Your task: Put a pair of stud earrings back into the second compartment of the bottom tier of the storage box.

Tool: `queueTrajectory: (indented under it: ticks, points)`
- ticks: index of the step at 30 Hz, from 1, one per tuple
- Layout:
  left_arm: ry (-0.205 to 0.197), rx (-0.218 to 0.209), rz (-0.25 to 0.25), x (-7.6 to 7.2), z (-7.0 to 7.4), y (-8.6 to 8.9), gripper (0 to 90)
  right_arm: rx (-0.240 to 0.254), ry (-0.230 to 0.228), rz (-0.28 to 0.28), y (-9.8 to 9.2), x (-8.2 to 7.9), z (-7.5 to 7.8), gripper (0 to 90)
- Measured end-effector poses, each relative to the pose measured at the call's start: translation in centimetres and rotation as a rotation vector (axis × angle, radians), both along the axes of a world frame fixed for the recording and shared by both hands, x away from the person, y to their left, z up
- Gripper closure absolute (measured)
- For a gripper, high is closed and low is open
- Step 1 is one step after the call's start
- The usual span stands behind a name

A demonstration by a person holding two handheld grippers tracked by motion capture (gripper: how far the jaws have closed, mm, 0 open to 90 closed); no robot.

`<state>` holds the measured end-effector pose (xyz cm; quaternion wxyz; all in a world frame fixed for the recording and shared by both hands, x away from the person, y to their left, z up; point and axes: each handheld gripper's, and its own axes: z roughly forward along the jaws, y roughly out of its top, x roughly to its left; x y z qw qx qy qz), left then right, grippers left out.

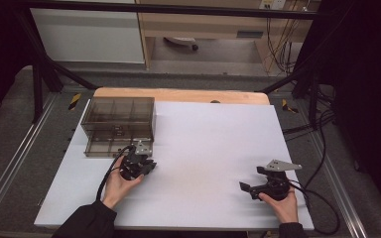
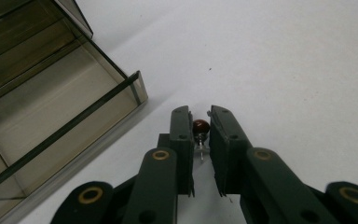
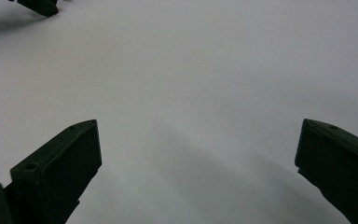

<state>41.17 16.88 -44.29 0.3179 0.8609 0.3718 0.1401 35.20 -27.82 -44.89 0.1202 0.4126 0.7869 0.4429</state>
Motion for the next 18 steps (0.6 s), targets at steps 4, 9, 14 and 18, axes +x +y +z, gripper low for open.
queueTrajectory:
  ticks: [4,9,14,18]
  points:
    - [0.006,-0.007,-0.002,0.0,0.0,0.1,79.4,0.000,0.000,-0.001,0.0,0.0,0.0,1.0]
    - [0.006,-0.019,-0.005,-0.2,0.3,0.1,79.4,-0.001,0.001,0.001,0.0,0.0,0.0,1.0]
    - [0.000,-0.035,-0.007,-0.5,0.8,0.3,79.4,0.001,-0.002,0.001,0.0,0.0,0.0,1.0]
    - [-0.004,-0.043,-0.005,-0.7,1.1,0.5,79.4,0.002,0.001,0.001,0.0,0.0,0.0,1.0]
